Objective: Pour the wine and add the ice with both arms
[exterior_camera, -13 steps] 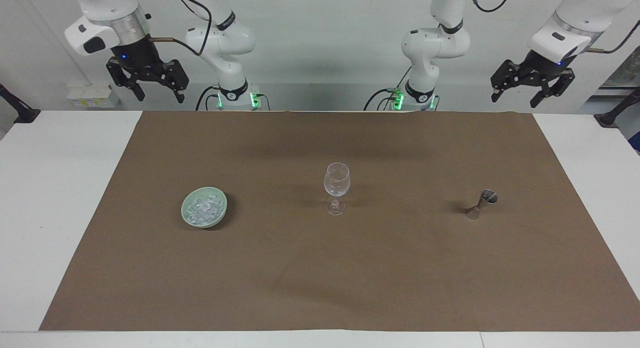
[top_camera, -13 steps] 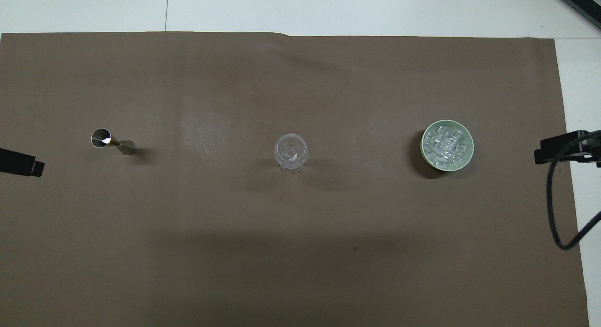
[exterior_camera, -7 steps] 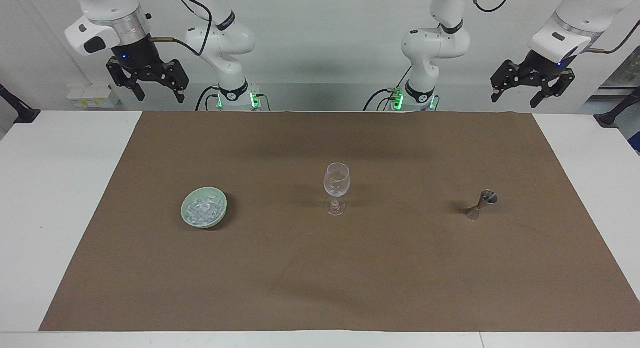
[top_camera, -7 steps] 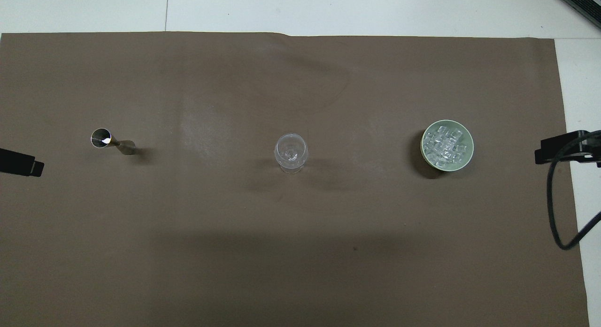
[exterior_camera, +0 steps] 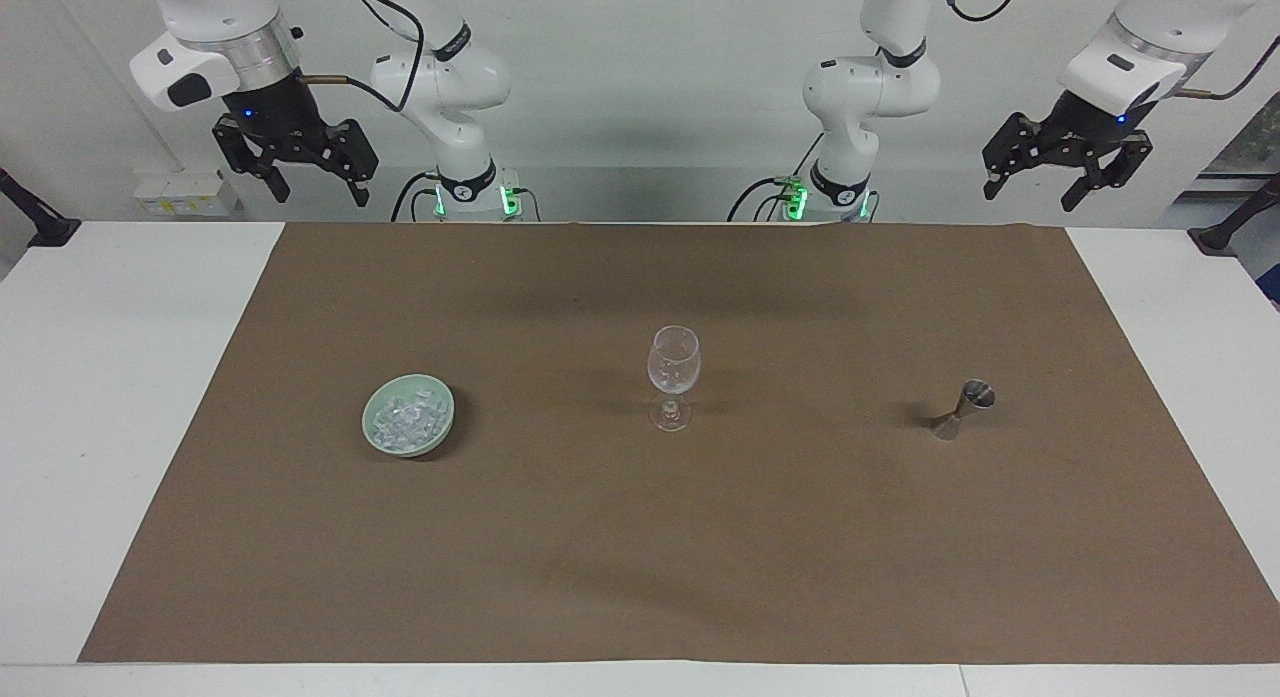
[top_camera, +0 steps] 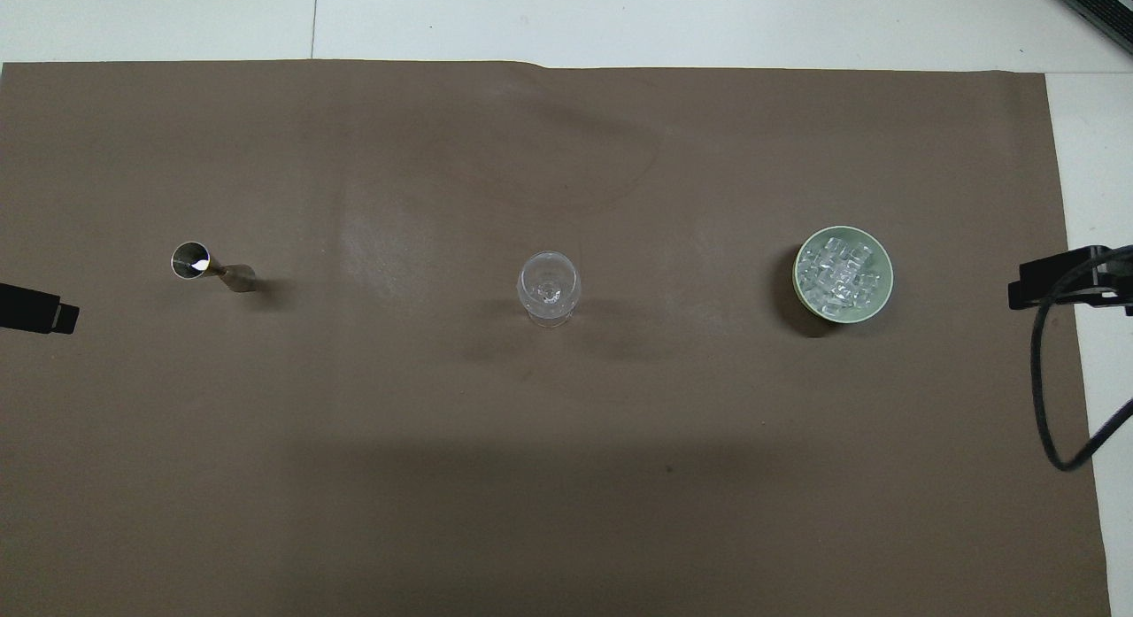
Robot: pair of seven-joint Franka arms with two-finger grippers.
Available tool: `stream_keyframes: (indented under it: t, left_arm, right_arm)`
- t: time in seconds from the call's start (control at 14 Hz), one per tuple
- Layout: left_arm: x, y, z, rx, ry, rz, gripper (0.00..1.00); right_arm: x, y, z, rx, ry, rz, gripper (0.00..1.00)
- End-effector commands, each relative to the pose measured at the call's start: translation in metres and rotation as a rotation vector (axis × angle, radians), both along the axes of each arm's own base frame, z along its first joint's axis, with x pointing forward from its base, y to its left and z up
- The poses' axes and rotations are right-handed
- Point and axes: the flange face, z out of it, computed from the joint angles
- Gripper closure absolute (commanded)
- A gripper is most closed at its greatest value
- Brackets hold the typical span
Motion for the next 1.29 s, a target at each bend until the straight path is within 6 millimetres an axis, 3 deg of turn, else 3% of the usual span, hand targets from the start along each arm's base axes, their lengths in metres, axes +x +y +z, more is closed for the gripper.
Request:
stream_keyframes:
  t: [0.0, 0.29, 0.93, 1.22]
  left_arm:
    - [-0.003, -0.002, 0.005, -0.025, -0.014, -0.002, 0.00]
    - [-0.002, 0.003, 0.002, -0.077, -0.009, 0.016, 0.00]
    - [0.020, 0.009, -0.075, -0.065, 0.072, 0.302, 0.00]
    - [0.024, 0.009, -0.093, -0.056, 0.086, 0.446, 0.00]
  right_arm:
    - [-0.002, 0.000, 0.003, 0.000, 0.005, -0.017, 0.00]
    - [-0.001, -0.001, 0.003, 0.001, 0.005, -0.019, 0.00]
    - [-0.001, -0.001, 0.003, 0.001, 0.005, -0.019, 0.00]
    - [-0.001, -0.001, 0.003, 0.001, 0.005, -0.019, 0.00]
